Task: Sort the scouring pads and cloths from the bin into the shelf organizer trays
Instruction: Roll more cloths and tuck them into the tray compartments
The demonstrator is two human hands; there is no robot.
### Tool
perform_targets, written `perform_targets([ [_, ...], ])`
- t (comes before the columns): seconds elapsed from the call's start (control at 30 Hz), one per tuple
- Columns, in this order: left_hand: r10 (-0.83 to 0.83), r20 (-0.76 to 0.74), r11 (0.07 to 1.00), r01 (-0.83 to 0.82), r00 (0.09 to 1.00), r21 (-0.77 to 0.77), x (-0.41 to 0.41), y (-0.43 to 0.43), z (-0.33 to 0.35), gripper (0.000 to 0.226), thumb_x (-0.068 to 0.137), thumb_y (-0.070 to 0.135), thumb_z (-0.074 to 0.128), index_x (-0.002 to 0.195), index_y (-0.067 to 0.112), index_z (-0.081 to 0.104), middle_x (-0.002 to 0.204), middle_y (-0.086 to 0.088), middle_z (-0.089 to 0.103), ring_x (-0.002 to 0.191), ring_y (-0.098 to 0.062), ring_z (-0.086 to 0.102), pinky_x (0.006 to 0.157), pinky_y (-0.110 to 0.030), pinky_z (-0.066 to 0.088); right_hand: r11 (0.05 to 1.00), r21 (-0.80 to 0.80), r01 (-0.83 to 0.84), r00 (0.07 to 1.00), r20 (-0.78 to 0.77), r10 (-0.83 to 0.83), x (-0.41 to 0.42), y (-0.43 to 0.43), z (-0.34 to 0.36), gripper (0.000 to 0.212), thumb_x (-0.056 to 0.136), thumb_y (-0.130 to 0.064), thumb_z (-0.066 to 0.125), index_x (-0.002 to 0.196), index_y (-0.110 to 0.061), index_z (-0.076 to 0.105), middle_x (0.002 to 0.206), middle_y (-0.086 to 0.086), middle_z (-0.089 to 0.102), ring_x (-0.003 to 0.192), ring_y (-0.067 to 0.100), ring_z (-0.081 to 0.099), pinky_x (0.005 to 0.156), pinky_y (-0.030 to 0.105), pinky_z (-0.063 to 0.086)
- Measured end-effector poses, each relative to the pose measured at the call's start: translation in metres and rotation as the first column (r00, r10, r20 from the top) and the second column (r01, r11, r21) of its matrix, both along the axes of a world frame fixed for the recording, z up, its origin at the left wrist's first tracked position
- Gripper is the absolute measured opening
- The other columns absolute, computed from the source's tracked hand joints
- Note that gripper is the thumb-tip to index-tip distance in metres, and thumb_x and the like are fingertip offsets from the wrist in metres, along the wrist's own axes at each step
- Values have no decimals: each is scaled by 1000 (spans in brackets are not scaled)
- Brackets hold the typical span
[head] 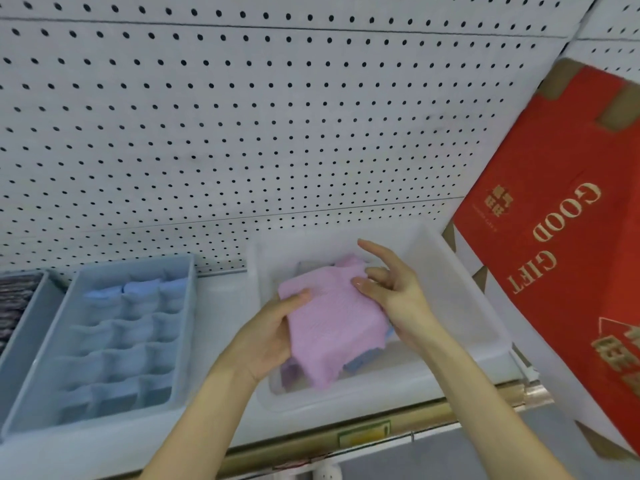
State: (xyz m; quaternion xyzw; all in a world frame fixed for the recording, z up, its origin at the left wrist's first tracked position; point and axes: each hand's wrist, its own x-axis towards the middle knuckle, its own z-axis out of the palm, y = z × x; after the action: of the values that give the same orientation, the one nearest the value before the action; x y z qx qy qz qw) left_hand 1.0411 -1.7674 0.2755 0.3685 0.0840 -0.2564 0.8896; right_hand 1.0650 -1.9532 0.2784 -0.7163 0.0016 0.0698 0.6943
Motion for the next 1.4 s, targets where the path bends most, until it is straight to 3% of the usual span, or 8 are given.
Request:
perform_targets([
  [0.13,16,-161,997,-28,987,-70,3,11,-16,59,84,42,56,121,-4,63,126,-22,61,106,-30,66,85,-34,55,969,-8,-249,962,-117,246,-1,-6,7,54,89,10,56,129,-26,54,53,-9,56,50,2,48,49,14,37],
  [0.27,30,-210,996,-47,977,-75,15,38,-28,77,44,47,93,102,1,74,95,-14,73,78,-24,73,63,-31,60,912,-29,-409,896,-202,396,5,-18,20,58,87,11,56,133,-25,52,58,-7,59,53,2,49,54,12,38],
  [0.5,-242,-240,902,309,940,302,39,45,-12,74,66,70,50,94,8,78,104,-11,72,86,-23,71,73,-35,58,735,-149,-662,736,-316,598,21,-26,34,64,82,2,67,130,-40,56,73,9,59,70,14,53,65,20,41],
  [0.63,-255,-177,868,306,951,390,58,53,-8,74,73,72,37,86,7,71,71,-7,66,61,-18,64,59,-26,55,637,-228,-736,673,-343,655,25,-27,51,67,85,-1,67,134,-41,50,72,-3,66,66,13,53,60,26,38],
  [0.87,-670,-229,438,625,706,646,59,31,5,37,79,56,66,92,22,73,87,7,69,78,-9,62,70,-21,47,591,-232,-773,633,-357,687,26,-33,71,65,89,8,57,144,-24,39,62,-11,65,55,0,57,56,12,44],
  [1.1,-412,223,593,74,884,802,67,19,29,23,86,20,71,99,2,67,90,-4,69,81,-12,63,74,-26,48,769,-247,-590,804,-270,530,38,-61,55,61,86,6,63,136,-25,50,64,-10,64,67,0,61,66,9,45],
  [1.2,-539,431,434,-200,723,879,72,13,68,26,86,32,70,100,10,63,95,-3,66,85,-14,59,82,-34,46,813,-155,-561,817,-263,514,43,-64,44,54,86,5,63,132,-19,51,79,-1,73,78,7,67,73,16,50],
  [1.4,-741,376,184,-370,556,910,80,-9,139,39,94,21,61,65,13,36,58,6,32,50,-9,28,50,-23,25,806,-52,-590,799,-179,574,57,-57,12,31,72,-8,80,101,0,73,108,16,71,100,26,66,88,32,52],
])
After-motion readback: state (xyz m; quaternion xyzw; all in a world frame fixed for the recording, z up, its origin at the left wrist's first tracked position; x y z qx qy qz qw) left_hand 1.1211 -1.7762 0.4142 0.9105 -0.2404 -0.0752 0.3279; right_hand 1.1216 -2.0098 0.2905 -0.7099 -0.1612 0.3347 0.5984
